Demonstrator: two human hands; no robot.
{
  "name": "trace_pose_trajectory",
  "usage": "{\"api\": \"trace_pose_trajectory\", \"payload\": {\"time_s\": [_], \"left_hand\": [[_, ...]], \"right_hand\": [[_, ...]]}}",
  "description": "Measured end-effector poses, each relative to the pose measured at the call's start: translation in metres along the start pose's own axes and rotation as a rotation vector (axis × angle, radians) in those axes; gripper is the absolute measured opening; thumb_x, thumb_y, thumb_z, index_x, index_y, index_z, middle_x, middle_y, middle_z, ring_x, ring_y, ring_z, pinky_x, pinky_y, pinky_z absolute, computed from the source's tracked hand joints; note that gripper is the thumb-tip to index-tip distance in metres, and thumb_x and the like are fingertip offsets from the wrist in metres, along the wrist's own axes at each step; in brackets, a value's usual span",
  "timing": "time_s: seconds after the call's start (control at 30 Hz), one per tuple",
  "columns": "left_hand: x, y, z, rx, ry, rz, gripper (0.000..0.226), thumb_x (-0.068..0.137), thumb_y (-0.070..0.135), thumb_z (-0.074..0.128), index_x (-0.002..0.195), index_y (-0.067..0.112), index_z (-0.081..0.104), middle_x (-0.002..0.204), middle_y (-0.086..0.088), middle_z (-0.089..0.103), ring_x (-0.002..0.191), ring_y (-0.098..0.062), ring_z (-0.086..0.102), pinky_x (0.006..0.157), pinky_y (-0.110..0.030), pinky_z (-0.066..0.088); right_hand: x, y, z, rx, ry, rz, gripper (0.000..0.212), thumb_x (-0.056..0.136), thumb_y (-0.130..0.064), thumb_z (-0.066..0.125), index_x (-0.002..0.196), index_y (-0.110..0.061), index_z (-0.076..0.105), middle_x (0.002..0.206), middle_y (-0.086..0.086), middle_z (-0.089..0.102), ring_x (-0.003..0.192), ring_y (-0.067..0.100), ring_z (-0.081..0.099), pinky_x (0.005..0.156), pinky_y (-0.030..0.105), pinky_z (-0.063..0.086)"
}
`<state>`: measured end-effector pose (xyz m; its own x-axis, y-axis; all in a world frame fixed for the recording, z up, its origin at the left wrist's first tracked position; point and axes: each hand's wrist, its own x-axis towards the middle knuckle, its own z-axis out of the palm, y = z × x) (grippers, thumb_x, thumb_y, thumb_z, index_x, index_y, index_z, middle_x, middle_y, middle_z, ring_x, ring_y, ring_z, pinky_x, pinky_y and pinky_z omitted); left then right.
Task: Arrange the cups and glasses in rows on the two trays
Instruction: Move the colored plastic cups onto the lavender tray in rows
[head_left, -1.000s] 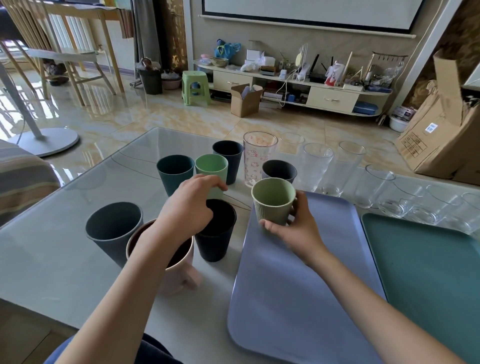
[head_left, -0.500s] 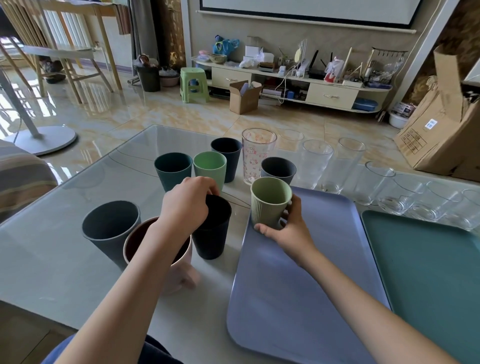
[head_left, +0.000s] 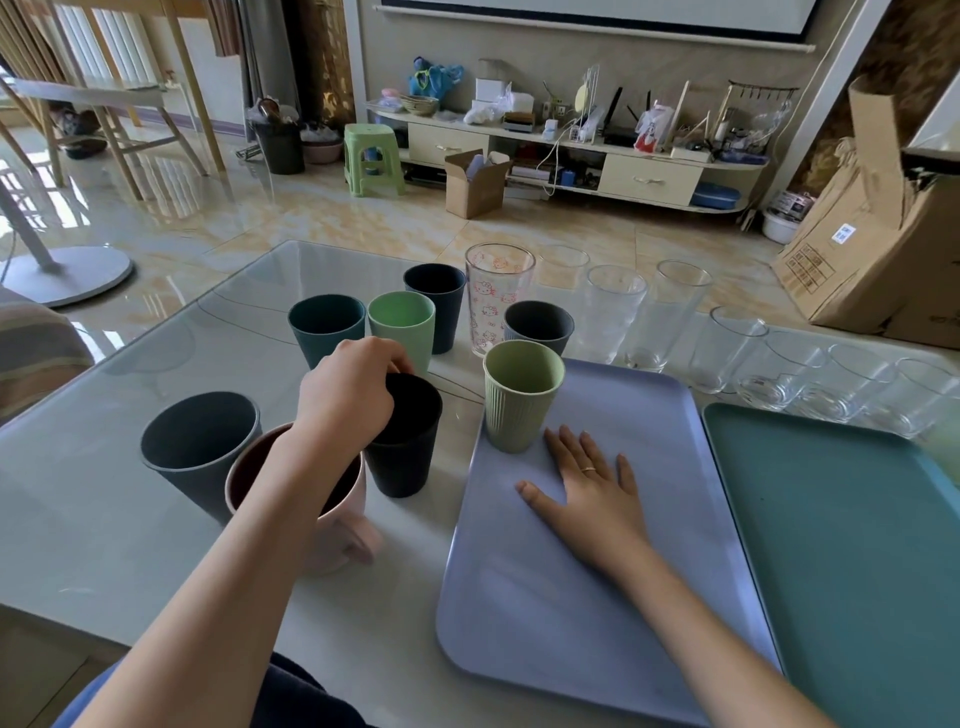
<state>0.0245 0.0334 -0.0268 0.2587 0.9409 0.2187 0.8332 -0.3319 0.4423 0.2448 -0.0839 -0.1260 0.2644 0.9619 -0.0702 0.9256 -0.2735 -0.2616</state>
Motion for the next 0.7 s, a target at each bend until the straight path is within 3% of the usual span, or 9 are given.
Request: {"api": "trace_pose_trajectory", "payload": {"time_s": [0.47, 0.6, 0.7], "left_hand": [[0.002, 0.002, 0.004, 0.016, 0.010, -0.001, 0.046, 0.072, -0.002, 0.043, 0.091, 0.032, 0.067, 0.098, -0.003, 0.068, 0.084, -0.031, 0.061, 0.070, -0.040, 0.054], [0.003, 0.001, 0.004, 0.030, 0.001, 0.009, 0.046, 0.072, -0.002, 0.042, 0.091, 0.032, 0.067, 0.098, -0.004, 0.067, 0.083, -0.032, 0.060, 0.068, -0.038, 0.053], [0.002, 0.003, 0.004, 0.030, -0.004, 0.013, 0.049, 0.070, -0.004, 0.041, 0.091, 0.031, 0.068, 0.098, -0.005, 0.067, 0.083, -0.032, 0.059, 0.067, -0.037, 0.053]], "right_hand": [[-0.005, -0.012, -0.004, 0.065, 0.001, 0.076, 0.080, 0.087, -0.068, 0.032, 0.151, -0.031, 0.003, 0.160, -0.011, 0.004, 0.148, 0.011, -0.001, 0.119, 0.043, -0.003], [0.001, -0.022, -0.026, 0.517, 0.162, 0.087, 0.094, 0.076, -0.062, 0.061, 0.150, -0.027, 0.015, 0.155, -0.007, 0.026, 0.142, 0.017, 0.028, 0.116, 0.044, 0.022], [0.014, -0.041, -0.034, 0.772, 0.276, 0.076, 0.085, 0.070, -0.051, 0.075, 0.139, -0.025, 0.033, 0.144, -0.005, 0.043, 0.131, 0.016, 0.042, 0.104, 0.032, 0.038]]}}
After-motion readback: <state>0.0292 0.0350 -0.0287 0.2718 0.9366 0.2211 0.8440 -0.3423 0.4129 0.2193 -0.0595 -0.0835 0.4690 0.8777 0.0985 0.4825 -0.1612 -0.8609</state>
